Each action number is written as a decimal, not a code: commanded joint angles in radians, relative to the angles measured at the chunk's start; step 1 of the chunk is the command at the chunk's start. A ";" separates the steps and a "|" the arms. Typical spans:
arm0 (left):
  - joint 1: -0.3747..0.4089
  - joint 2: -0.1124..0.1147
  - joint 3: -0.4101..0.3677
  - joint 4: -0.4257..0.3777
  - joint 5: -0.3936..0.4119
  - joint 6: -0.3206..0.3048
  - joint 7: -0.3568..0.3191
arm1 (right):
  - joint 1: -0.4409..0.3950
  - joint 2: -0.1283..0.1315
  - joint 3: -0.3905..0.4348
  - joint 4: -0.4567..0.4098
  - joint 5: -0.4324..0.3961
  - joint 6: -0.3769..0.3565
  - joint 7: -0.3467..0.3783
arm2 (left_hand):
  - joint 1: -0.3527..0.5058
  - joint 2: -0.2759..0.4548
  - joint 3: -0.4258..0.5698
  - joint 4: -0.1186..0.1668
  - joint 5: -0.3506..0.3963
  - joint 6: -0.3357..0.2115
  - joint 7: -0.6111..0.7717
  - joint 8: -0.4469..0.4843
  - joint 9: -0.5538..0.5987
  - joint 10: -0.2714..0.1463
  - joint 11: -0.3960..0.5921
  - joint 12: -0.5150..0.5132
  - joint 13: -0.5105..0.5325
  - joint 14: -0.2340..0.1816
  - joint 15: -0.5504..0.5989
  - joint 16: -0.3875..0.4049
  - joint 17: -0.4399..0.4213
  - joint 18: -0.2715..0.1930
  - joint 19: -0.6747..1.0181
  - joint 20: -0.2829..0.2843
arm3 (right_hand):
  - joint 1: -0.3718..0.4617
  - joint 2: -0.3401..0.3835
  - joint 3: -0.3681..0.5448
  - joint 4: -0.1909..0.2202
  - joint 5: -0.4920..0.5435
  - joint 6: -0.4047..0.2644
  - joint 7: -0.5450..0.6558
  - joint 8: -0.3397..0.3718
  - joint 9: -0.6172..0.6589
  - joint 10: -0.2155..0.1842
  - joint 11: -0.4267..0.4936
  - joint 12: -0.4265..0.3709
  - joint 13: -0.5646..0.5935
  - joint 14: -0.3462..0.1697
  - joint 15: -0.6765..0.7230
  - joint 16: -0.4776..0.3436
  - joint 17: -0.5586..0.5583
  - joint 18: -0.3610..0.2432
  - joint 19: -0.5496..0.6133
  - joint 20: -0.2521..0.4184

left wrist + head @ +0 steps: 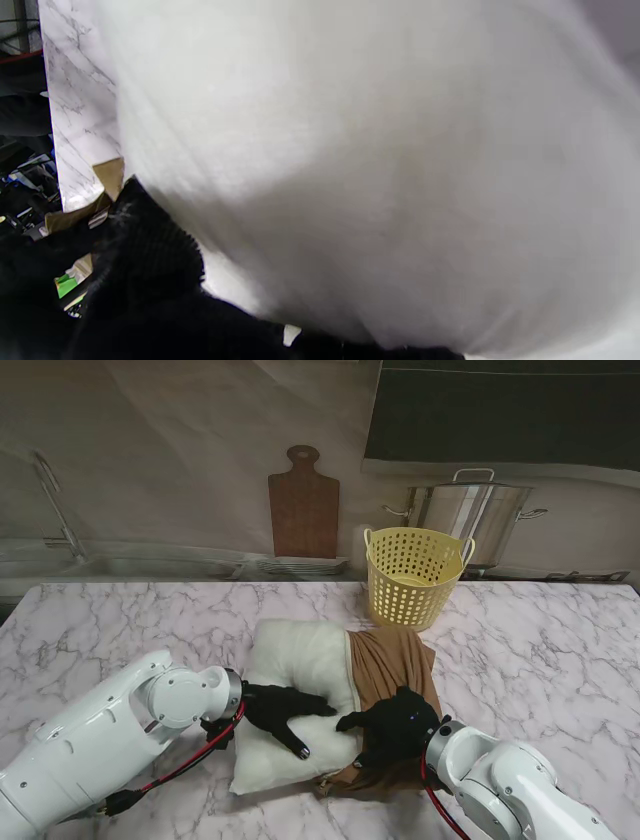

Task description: Remove the pillowcase from the pillow and put it in the laundry basket

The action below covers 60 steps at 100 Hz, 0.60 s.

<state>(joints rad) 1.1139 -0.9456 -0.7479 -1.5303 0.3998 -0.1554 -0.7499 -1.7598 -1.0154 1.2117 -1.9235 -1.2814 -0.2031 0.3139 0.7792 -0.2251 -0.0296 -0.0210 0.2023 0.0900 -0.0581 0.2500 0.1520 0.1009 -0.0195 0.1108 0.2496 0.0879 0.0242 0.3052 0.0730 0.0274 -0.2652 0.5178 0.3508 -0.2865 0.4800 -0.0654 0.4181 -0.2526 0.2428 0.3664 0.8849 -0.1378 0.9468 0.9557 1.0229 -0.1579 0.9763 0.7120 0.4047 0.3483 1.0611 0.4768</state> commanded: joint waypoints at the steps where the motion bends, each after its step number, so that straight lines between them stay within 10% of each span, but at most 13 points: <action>1: 0.014 0.018 0.030 0.036 0.022 0.023 -0.068 | -0.010 0.008 0.017 0.031 0.022 0.026 0.011 | 0.043 -0.041 0.016 0.018 0.030 -0.002 0.064 0.010 0.009 0.012 0.014 0.012 0.066 0.049 0.085 0.010 0.019 0.110 0.719 0.023 | -0.052 0.053 -0.030 0.002 0.222 0.088 0.210 0.106 0.017 0.035 0.062 0.038 0.045 0.078 0.177 0.078 0.001 0.033 -0.005 0.004; 22: -0.022 0.039 0.063 0.026 0.043 0.050 -0.142 | -0.082 0.004 0.096 -0.004 -0.067 0.034 -0.011 | 0.033 -0.038 0.011 0.018 0.027 -0.001 0.061 0.008 0.004 0.011 0.011 0.012 0.057 0.048 0.079 0.007 0.012 0.108 0.708 0.024 | -0.075 0.078 -0.042 0.002 0.481 0.039 0.482 0.364 0.057 0.020 -0.016 0.010 0.049 0.151 0.026 0.013 0.012 0.018 0.005 0.007; 60: -0.085 0.058 0.144 0.044 0.021 0.073 -0.189 | -0.174 -0.011 0.209 -0.052 -0.241 0.161 0.100 | 0.021 -0.044 0.012 0.018 0.019 -0.009 0.056 0.004 -0.011 0.007 0.007 0.008 0.041 0.040 0.070 0.001 0.010 0.102 0.674 0.023 | -0.084 0.117 -0.056 0.005 0.499 0.071 0.433 0.365 0.095 0.043 -0.056 -0.018 0.091 0.159 -0.017 0.009 0.041 0.001 0.026 0.006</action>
<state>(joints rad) 1.0063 -0.9281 -0.6267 -1.5617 0.3984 -0.1037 -0.8820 -1.9147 -1.0484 1.3683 -2.0198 -1.4826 -0.0808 0.3828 0.7765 -0.2219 -0.0290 -0.0216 0.1104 0.0110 -0.1580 0.2127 0.1097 -0.0191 -0.0999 0.0871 0.1917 -0.0805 -0.0287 0.2893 0.0763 -0.1285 -0.3488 0.5240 0.2974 -0.2075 0.4279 -0.0653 0.6681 -0.5841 -0.2450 0.5644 0.9356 -0.1550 0.9000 0.9471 1.0230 -0.1695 0.8812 0.7035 0.3916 0.1165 1.0074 0.4641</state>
